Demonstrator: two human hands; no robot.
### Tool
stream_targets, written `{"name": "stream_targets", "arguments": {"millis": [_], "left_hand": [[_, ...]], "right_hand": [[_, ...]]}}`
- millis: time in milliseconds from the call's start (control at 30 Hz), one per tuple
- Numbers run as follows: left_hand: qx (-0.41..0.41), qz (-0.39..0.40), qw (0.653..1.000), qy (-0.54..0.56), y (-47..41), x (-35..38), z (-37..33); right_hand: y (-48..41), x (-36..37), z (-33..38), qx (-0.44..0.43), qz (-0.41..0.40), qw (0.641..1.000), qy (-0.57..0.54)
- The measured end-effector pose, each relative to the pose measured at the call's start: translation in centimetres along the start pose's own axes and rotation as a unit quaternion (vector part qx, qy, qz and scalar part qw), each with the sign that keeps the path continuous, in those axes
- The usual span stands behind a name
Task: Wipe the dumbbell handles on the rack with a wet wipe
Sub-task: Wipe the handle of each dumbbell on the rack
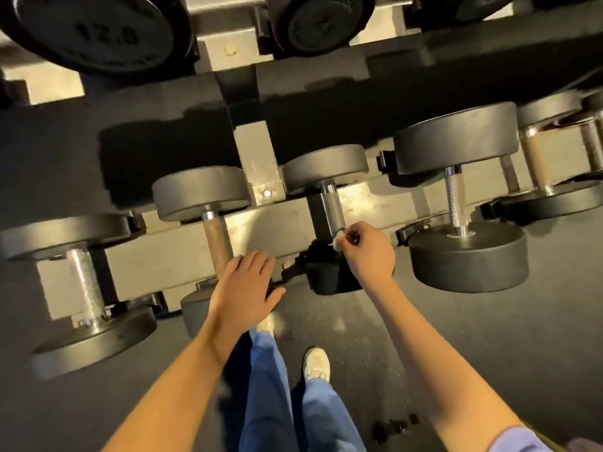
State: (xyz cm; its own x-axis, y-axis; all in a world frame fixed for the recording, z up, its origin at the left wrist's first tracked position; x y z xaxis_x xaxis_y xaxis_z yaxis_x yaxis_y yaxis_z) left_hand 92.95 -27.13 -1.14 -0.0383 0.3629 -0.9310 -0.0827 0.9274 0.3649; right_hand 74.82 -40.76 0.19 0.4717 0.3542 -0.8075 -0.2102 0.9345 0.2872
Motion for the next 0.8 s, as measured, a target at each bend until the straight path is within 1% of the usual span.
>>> {"name": "stream_targets", "arguments": {"millis": [100, 233, 367, 467, 533, 633, 800], "left_hand": [[0.006, -0.026, 1.000, -0.008, -0.3, -0.1, -0.1], [0.002, -0.060, 0.998, 0.008, -0.1, 0.0, -0.2], [-0.008, -0.091, 0.995, 0.039, 0.2, 0.0, -0.1], [-0.010, -0.107, 0.993, 0.048, 0.3, 0.1, 0.0], [-0.010, -0.118, 0.992, 0.052, 0.2, 0.0, 0.0], [-0.009, -0.122, 0.991, 0.061, 0.2, 0.1, 0.0], [-0.012, -0.125, 0.990, 0.059, 0.1, 0.0, -0.1]], "right_hand": [[-0.9, 0.1, -0.1, 0.007, 0.000, 1.000, -0.006], [-2.1, 0.3, 0.1, 0.002, 0.023, 0.999, 0.046], [-2.2, -0.4, -0.1, -0.030, 0.080, 0.995, 0.055], [-2.5, -0.8, -0.2, -0.022, 0.129, 0.989, 0.065], [-3.0, -0.7, -0.4, -0.021, 0.120, 0.989, 0.081], [-3.4, 0.1, -0.7, -0.024, 0.098, 0.993, 0.069], [-4.9, 0.7, 0.4, -0.021, 0.012, 1.000, 0.005]]}}
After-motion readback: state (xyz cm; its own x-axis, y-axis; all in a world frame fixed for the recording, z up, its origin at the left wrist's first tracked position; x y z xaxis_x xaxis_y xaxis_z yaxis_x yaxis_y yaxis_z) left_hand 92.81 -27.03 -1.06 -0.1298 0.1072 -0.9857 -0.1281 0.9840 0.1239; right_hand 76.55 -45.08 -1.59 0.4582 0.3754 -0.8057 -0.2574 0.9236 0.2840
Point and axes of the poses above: each hand's wrist, its own y-axis away from the middle knuckle, its own x-axis out of the palm, z = x × y, the point moved 2 cm from there along -y, towards the middle knuckle, and after that the axes turned 4 degrees about -x, right-handed, at the moved point
